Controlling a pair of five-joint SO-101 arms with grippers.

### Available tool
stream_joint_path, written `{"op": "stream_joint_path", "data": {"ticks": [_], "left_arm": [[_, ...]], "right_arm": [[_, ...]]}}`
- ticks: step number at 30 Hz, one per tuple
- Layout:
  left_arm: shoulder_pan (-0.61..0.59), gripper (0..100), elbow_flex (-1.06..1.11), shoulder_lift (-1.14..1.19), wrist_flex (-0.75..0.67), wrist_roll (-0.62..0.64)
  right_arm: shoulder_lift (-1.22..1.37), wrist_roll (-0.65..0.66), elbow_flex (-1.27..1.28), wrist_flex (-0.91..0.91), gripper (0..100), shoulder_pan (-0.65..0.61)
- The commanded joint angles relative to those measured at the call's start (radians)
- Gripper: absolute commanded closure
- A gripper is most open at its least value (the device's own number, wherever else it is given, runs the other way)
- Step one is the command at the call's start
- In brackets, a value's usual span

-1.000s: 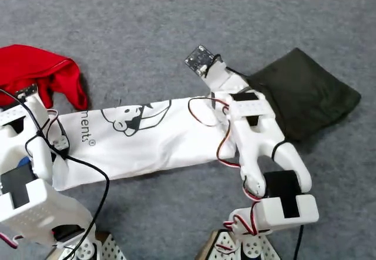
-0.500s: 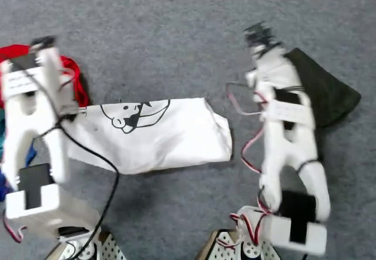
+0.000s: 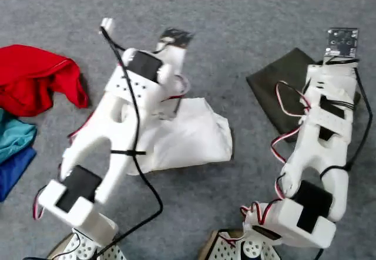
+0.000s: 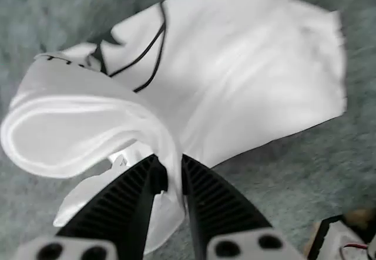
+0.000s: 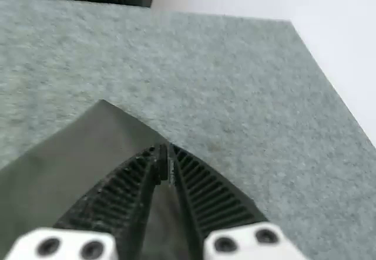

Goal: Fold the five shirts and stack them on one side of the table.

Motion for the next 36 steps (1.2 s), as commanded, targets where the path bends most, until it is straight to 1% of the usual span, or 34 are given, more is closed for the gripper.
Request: {"op": "stream_joint_path", "data": {"ticks": [1, 5, 9, 14, 22, 24, 28, 30, 33, 36], "left_arm": [[0.051, 98, -0.150, 0.084, 0.002, 0.052], [0.100, 98, -0.296, 0.248, 0.017, 0.103], [0.163, 98, -0.446, 0.395, 0.074, 0.106], [0.215, 98, -0.577, 0.527, 0.091, 0.106], [0.262, 98, -0.634, 0.613, 0.091, 0.107], [0.262, 95, -0.634, 0.618, 0.091, 0.150], [0.230, 74, -0.634, 0.607, 0.092, 0.345], [0.190, 69, -0.646, 0.567, 0.092, 0.416], [0.114, 70, -0.678, 0.483, 0.092, 0.402], [0.020, 74, -0.718, 0.398, 0.092, 0.351]], "right_arm": [[0.016, 0.000, -0.079, 0.003, 96.8, 0.025], [0.015, 0.000, -0.079, 0.009, 96.8, 0.025], [0.015, 0.002, -0.079, 0.009, 96.8, 0.025], [0.015, 0.003, -0.077, 0.009, 96.8, 0.025], [0.015, -0.002, -0.076, 0.009, 96.6, 0.016], [0.016, -0.002, -0.076, 0.009, 96.6, 0.016], [0.019, 0.002, -0.076, 0.009, 96.6, 0.007], [0.021, 0.005, -0.074, 0.025, 96.6, -0.001], [0.015, 0.006, -0.077, 0.064, 96.6, -0.022], [0.013, 0.020, -0.084, 0.094, 96.6, -0.045]]}}
